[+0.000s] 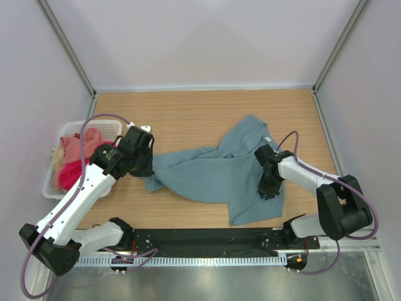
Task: Fold and stack the t-shirts
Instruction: Flatten the tshirt out
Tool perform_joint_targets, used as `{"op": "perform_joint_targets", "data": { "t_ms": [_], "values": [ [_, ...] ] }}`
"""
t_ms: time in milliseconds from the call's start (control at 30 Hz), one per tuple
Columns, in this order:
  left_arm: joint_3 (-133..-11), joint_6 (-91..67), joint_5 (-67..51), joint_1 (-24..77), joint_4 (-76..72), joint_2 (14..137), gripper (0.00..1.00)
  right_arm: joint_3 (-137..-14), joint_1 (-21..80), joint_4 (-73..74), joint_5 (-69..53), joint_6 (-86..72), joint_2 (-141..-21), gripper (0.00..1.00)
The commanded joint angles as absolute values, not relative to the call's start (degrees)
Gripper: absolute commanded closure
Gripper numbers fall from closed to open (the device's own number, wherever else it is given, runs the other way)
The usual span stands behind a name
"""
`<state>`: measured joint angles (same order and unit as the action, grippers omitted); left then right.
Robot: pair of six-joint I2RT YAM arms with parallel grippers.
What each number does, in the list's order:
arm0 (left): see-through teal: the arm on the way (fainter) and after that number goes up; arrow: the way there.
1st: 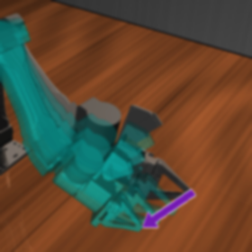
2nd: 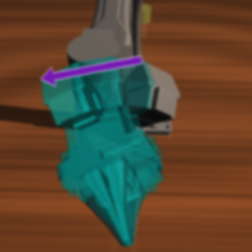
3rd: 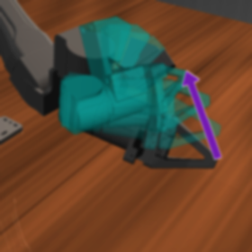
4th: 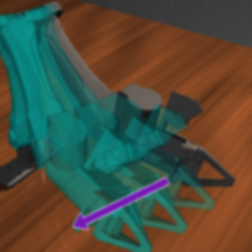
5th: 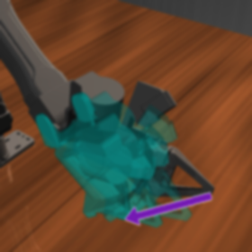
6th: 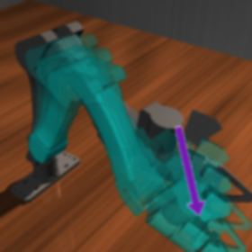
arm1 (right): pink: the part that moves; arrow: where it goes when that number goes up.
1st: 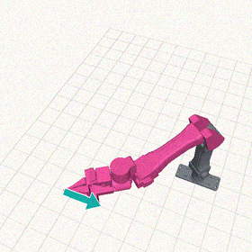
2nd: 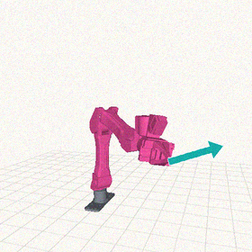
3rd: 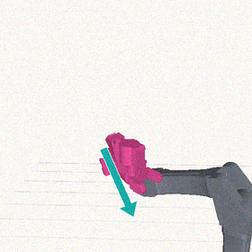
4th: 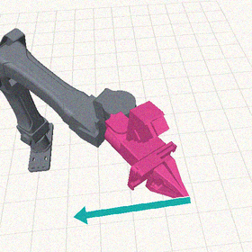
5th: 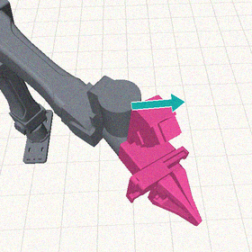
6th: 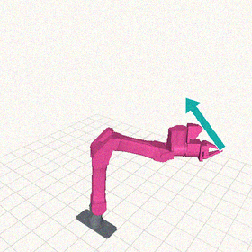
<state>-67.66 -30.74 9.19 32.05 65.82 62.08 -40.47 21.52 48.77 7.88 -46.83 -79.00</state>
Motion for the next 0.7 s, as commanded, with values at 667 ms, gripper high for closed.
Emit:
{"op": "perform_joint_targets", "data": {
  "t_ms": [667],
  "values": [
    [-68.1,-29.6,9.1,31.6,64.4,60.8,1.00,-51.3,21.3,61.2,15.0,-46.7,-69.2,0.99]
  ]
}}
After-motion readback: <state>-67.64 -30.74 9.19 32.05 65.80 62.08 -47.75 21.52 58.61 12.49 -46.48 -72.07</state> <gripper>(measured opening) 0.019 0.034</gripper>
